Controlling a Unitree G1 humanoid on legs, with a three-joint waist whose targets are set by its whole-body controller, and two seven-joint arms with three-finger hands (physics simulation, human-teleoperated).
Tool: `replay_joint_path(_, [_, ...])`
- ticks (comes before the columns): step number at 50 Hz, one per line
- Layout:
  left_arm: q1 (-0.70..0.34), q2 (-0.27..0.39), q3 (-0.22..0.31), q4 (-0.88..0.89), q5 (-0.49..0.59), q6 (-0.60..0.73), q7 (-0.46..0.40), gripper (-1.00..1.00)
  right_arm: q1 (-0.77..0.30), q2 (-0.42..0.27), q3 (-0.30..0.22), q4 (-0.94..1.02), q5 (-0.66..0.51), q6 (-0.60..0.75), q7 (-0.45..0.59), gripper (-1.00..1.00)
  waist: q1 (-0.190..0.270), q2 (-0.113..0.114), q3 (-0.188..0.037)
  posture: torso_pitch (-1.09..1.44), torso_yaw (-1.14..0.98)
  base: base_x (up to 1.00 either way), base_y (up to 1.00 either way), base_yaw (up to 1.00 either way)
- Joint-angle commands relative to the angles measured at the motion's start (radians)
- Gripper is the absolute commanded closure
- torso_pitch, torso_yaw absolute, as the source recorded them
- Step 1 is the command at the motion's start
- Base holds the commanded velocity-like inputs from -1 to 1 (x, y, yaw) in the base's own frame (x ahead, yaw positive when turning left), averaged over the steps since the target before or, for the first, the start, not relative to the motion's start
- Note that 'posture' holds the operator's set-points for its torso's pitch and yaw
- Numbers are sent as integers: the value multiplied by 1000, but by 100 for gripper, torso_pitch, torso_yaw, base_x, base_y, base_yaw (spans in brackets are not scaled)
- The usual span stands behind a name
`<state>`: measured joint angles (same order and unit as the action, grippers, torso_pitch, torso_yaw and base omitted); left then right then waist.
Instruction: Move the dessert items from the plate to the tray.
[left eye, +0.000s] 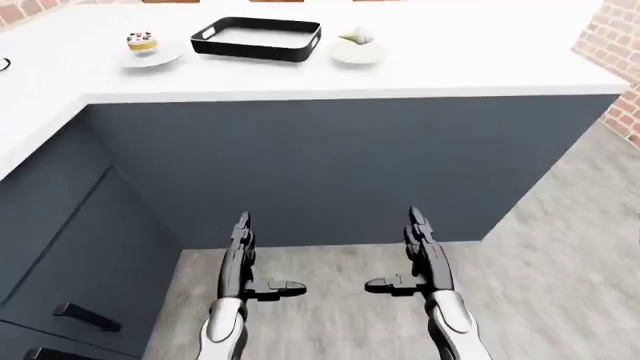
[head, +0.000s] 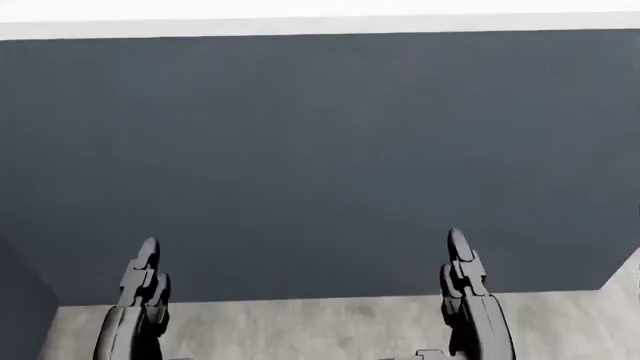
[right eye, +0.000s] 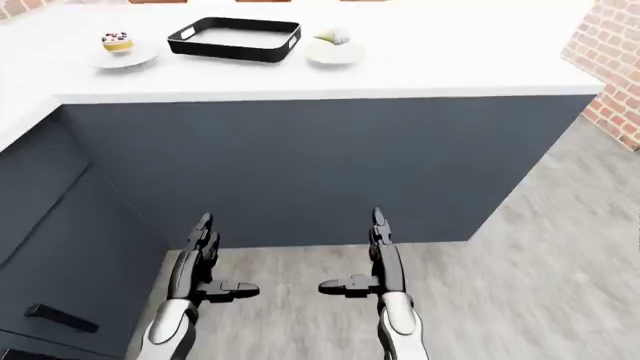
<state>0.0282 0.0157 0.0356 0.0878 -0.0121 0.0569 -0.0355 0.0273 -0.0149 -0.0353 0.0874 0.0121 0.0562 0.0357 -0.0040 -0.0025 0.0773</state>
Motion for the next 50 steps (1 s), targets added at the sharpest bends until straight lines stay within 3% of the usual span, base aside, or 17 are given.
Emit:
replay_joint_path(1, [0, 31, 17, -187, 15, 7, -9, -100, -94, -30, -29, -269, 7, 173, -26, -100, -2, -8, -1, 0, 0, 0, 0, 0])
replay_joint_path(3, [4, 34, 28, -246, 30, 48, -29, -100, -136, -32, -53, -313, 28, 242, -34, -100, 18, -4, -67, 0, 0, 0, 0, 0])
replay_joint_path(5, [16, 14, 14, -270, 44, 43, -26, -100, -152, -66, -43, -335, -33, 260, -27, -100, 13, -5, -22, 0, 0, 0, 0, 0])
replay_joint_path(8, [44, 16, 5, -292, 87, 15, -25, -100, -187, -72, -76, -413, 6, 359, -6, -100, 17, -7, -73, 0, 0, 0, 0, 0])
replay_joint_path(16, [59, 20, 7, -467, 139, 96, -61, -100, -412, -149, -118, -552, 44, 601, 27, -100, 13, -11, -84, 0, 0, 0, 0, 0])
replay_joint_path(17, [-542, 178, 158, -227, 52, 451, -72, -100, -469, -161, -127, -553, 53, 632, 21, -100, 12, -10, -83, 0, 0, 0, 0, 0])
replay_joint_path(18, [-608, 210, 153, -172, 37, 460, -75, -100, -490, -168, -127, -562, 72, 632, 38, -100, 3, -2, -97, 0, 0, 12, 3, 0])
replay_joint_path(20, [-627, 232, 141, -174, 38, 454, -56, -100, -540, -182, -130, -555, 86, 655, 38, -100, 29, 6, -105, 0, 0, 25, 9, 0])
replay_joint_path(22, [-637, 254, 133, -185, 41, 468, -68, -100, -594, -204, -138, -548, 92, 691, 30, -100, 8, -3, -48, 0, 0, 49, 24, 0])
replay_joint_path(25, [-660, 257, 146, -197, 29, 461, -51, -100, -651, -242, -136, -552, 97, 726, 35, -100, -9, 6, -50, 0, 0, 49, 24, 0])
replay_joint_path(30, [-702, 296, 148, -234, 49, 498, -66, -100, -785, -282, -150, -528, 126, 789, 27, -100, -29, 107, -57, 0, 0, 49, 24, 0])
replay_joint_path(36, [-670, 315, 166, -319, 59, 560, -81, -100, -891, -320, -144, -472, 138, 797, 31, -100, -11, 55, -48, 0, 0, 49, 24, 0])
replay_joint_path(38, [-916, 414, 184, 22, 38, 432, -136, -100, -914, -326, -141, -461, 137, 799, 33, -100, -1, 34, -46, 0, 0, 49, 25, 0])
replay_joint_path(43, [-938, 450, 187, 29, 32, 431, -130, -100, -933, -329, -135, -453, 135, 798, 44, -100, 23, -35, -58, 0, 0, 49, 24, 0])
replay_joint_path(44, [-931, 448, 191, 10, 26, 435, -124, -100, -939, -327, -134, -453, 135, 801, 44, -100, 24, -35, -66, 0, 0, 50, 24, 0])
replay_joint_path(46, [-936, 460, 186, -5, 27, 452, -132, -100, -954, -330, -132, -444, 133, 800, 47, -100, 18, -47, -23, 0, 0, 49, 24, 0])
replay_joint_path(50, [-970, 464, 183, -10, 30, 513, -99, -100, -978, -332, -130, -437, 130, 807, 48, -100, 0, -32, -47, 0, 0, 49, 24, 0])
